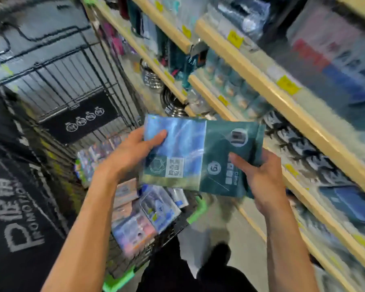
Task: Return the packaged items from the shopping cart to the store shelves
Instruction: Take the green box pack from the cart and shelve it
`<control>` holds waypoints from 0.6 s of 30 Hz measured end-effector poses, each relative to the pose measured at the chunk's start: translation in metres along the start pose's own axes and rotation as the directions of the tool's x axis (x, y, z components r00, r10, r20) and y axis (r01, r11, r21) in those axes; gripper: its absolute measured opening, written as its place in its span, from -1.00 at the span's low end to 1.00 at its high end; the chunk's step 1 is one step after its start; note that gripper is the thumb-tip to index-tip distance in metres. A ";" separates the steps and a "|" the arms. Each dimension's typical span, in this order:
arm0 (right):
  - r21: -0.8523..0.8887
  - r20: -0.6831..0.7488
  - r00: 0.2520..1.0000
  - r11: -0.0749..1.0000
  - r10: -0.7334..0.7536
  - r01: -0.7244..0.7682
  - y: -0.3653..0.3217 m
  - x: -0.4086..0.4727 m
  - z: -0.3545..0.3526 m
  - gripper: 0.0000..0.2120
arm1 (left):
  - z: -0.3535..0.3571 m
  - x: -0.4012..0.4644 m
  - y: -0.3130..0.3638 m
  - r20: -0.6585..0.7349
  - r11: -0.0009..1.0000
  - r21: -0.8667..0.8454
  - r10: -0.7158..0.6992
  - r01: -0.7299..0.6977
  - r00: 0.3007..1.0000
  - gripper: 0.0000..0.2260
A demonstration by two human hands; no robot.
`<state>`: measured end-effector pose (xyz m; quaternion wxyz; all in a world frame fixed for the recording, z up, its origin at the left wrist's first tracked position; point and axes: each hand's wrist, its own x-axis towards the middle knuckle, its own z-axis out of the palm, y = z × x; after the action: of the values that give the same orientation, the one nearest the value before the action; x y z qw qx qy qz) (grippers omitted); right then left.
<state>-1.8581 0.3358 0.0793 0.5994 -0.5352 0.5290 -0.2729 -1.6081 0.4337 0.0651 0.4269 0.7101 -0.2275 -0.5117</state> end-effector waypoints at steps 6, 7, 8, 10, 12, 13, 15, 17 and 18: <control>-0.084 -0.492 0.858 0.989 -0.149 0.123 0.002 -0.053 -0.163 -0.87 | 0.151 -0.005 0.061 0.486 0.912 0.284 0.129 -0.297 0.864 -0.49; -0.115 -0.524 0.835 0.985 -0.167 0.125 0.007 -0.055 -0.176 -0.88 | 0.168 -0.001 0.068 0.470 0.905 0.260 0.187 -0.338 0.863 -0.47; -0.161 -0.563 0.804 0.980 -0.191 0.121 0.010 -0.061 -0.193 -0.86 | 0.192 -0.001 0.079 0.467 0.884 0.244 0.253 -0.399 0.847 -0.44; -0.241 -0.582 0.779 0.964 -0.235 0.111 0.013 -0.073 -0.227 -0.82 | 0.239 -0.004 0.100 0.463 0.831 0.248 0.350 -0.498 0.814 -0.45; -0.243 -0.551 0.806 0.966 -0.215 0.091 0.009 -0.084 -0.253 -0.56 | 0.273 -0.002 0.118 0.465 0.827 0.208 0.387 -0.522 0.797 -0.49; -0.233 -0.521 0.830 0.968 -0.201 0.089 0.008 -0.087 -0.264 -0.41 | 0.286 0.001 0.128 0.452 0.823 0.201 0.404 -0.532 0.795 -0.52; -0.266 -0.494 0.847 0.961 -0.197 0.068 0.006 -0.087 -0.279 -0.20 | 0.309 0.004 0.147 0.429 0.794 0.196 0.458 -0.575 0.779 -0.57; -0.315 -0.549 0.809 0.948 -0.212 0.035 0.005 -0.083 -0.291 -0.09 | 0.328 0.005 0.162 0.448 0.781 0.180 0.476 -0.598 0.757 -0.63; -0.326 -0.599 0.773 0.945 -0.207 0.001 0.004 -0.080 -0.295 -0.09 | 0.337 0.005 0.167 0.460 0.787 0.160 0.475 -0.596 0.750 -0.65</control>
<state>-2.1554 0.3047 0.1418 0.2826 -0.5293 0.7026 -0.3824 -1.8971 0.2148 0.1649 0.3899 0.5505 -0.5791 -0.4577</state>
